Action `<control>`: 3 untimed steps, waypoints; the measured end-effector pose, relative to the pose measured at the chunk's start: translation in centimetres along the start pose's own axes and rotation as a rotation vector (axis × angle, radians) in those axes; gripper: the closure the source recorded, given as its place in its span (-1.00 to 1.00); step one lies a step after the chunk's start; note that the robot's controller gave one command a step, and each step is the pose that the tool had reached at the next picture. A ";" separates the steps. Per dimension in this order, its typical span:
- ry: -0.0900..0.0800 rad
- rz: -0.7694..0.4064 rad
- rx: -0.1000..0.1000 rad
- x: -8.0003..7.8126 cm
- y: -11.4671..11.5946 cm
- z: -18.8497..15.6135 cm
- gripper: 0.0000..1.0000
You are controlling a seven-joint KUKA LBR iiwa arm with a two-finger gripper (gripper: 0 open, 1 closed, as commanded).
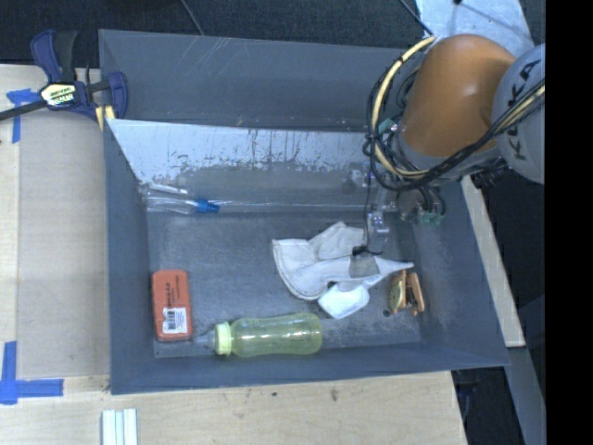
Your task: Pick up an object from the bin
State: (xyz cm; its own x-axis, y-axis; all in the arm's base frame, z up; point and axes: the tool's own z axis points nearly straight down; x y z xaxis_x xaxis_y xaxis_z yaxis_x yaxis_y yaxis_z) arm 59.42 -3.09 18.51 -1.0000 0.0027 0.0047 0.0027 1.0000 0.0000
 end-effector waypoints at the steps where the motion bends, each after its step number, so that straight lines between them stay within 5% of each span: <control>1: -0.008 -0.001 0.001 -0.2 0.0 -0.5 -1.00; 3: -0.013 -0.048 0.001 0.2 0.5 5.4 -1.00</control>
Offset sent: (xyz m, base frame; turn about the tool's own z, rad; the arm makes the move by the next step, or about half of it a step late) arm -0.0087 0.0110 -0.0997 -0.0814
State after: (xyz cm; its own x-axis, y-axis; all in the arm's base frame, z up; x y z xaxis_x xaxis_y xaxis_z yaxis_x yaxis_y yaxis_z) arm 59.16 -2.54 13.10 -0.9989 -0.0454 -0.0083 -0.0453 0.9990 -0.0012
